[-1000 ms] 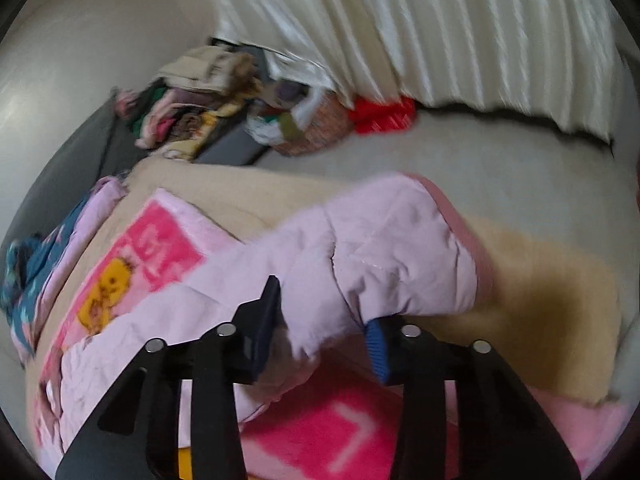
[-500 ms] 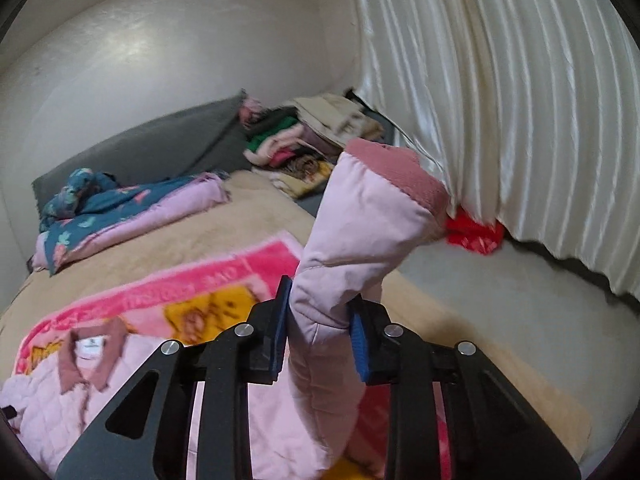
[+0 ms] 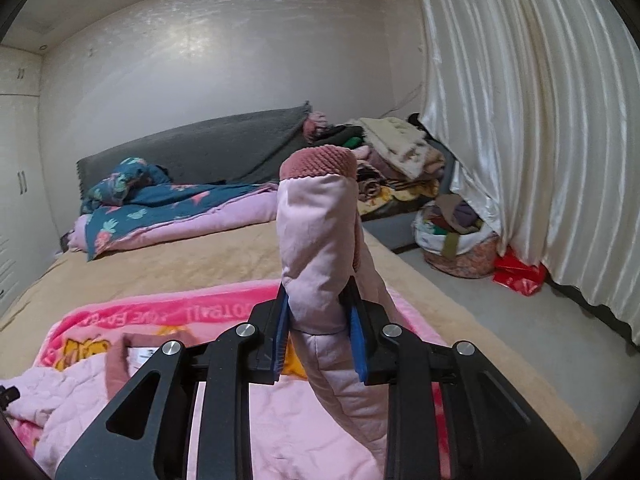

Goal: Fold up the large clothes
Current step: 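Grasp the sleeve cuff with the right tool and lift it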

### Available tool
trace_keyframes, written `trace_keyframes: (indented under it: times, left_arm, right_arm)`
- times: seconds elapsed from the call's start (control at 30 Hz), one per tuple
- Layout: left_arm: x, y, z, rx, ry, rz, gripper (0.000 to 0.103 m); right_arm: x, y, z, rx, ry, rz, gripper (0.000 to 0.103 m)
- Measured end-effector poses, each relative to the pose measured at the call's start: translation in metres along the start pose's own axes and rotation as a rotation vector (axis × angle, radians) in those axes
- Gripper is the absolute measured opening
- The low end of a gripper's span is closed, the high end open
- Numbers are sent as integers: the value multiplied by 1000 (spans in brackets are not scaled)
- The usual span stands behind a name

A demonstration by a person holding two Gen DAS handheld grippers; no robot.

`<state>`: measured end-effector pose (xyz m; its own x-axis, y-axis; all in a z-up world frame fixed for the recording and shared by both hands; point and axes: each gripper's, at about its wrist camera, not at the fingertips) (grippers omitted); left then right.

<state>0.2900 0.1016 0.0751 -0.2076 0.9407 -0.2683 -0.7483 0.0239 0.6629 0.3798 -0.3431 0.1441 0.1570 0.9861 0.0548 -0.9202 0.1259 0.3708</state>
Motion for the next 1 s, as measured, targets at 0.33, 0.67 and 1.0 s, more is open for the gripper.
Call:
trace_keyframes:
  times: [0.33,0.67,1.0]
  left_arm:
    - [5,-13,8,20,11,-87,95]
    - [42,-20,3,3,141,-145,95]
    - [66,-30,0,31,245,-251,95]
  right_arm:
    - [76,7,16,-8,51,114,24]
    - [147,9,10,22,86,265,23]
    - [216,5,-12,46,144,368,23]
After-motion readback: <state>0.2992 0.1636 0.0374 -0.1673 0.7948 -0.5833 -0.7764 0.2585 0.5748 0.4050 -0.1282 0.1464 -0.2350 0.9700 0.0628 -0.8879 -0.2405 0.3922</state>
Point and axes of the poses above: each gripper's, at about its wrist camera, not at the fingertips, and y roughly against the way its jaws point, x to its left, z to its top, and after that the axes turned 8 degrees about -z, right-handed
